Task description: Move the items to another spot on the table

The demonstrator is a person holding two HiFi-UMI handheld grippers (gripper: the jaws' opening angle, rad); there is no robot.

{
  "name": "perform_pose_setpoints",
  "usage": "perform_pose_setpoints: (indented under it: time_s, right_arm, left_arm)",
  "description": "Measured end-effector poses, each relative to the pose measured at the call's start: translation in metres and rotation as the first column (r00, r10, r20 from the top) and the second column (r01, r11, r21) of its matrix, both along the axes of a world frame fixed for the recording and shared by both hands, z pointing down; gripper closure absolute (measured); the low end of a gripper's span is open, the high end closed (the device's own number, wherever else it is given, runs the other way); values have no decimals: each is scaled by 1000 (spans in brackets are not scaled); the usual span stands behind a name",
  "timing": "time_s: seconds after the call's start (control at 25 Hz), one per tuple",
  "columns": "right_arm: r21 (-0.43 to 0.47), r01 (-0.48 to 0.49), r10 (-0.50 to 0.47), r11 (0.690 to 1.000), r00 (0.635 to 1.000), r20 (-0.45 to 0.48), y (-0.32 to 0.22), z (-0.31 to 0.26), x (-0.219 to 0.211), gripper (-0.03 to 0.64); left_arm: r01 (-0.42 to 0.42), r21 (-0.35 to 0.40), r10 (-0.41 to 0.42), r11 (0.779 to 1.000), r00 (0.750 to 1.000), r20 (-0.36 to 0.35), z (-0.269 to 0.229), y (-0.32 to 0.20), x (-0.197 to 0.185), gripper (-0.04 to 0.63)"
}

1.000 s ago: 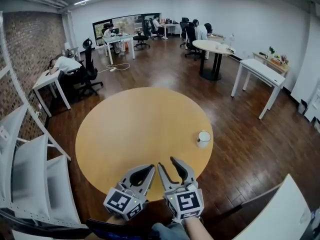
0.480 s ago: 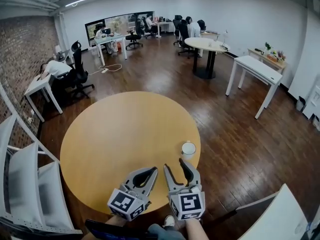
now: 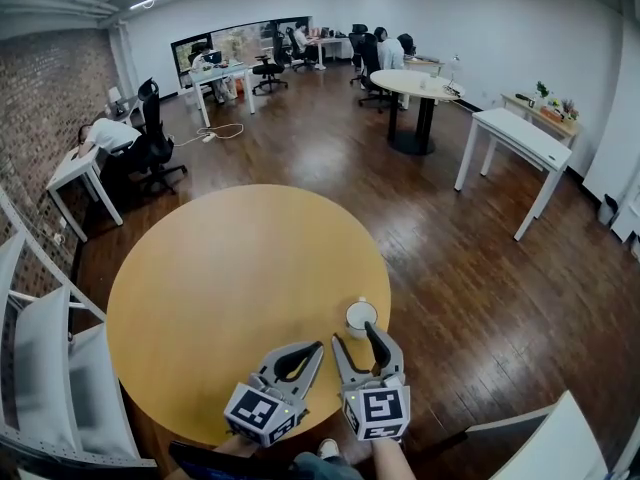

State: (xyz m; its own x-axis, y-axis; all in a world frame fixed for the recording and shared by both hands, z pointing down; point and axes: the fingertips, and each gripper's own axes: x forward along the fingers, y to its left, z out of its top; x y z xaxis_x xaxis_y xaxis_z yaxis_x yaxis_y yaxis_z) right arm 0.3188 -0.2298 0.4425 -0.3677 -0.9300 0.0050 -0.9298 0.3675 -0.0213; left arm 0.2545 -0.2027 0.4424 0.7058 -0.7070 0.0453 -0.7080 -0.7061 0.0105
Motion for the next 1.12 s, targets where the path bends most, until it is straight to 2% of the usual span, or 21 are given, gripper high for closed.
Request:
perform_pose_setpoints:
  time_s: [0.08,0.2,0.48,0.6,0.72,0.88,1.12]
  right_arm:
    - [-22,8,-8,1000,1000,-8,-11,13,5,366]
    - [-67,17,-20,998,999,-35,-27,40,10,283]
    - [-143,29,-38,989,997,-66,-60,84,15,277]
    - [-147,29,-44,989,994,-98,-76,103,19,238]
    - [-193,24,-41,981,995,-86,-89,126,25,199]
    - [-239,34,-54,971,996,-78,-102,153,22,179]
    - [-267,36,-67,963,992,-106,-116,179,15,179]
  left_arm:
    - [21,-15,-21,1000,1000,5,7,-10,-1,591]
    - [46,-45,-46,998,999,7,19,-22,-1,591]
    - [57,-84,-54,995,998,41,45,-40,9,591]
    - [69,-107,-65,992,997,38,55,-53,8,591]
    - [73,-120,-68,990,997,40,62,-63,10,590]
    - [77,-134,-70,988,996,51,70,-73,9,591]
    - [96,-133,-87,986,993,74,75,-81,0,591]
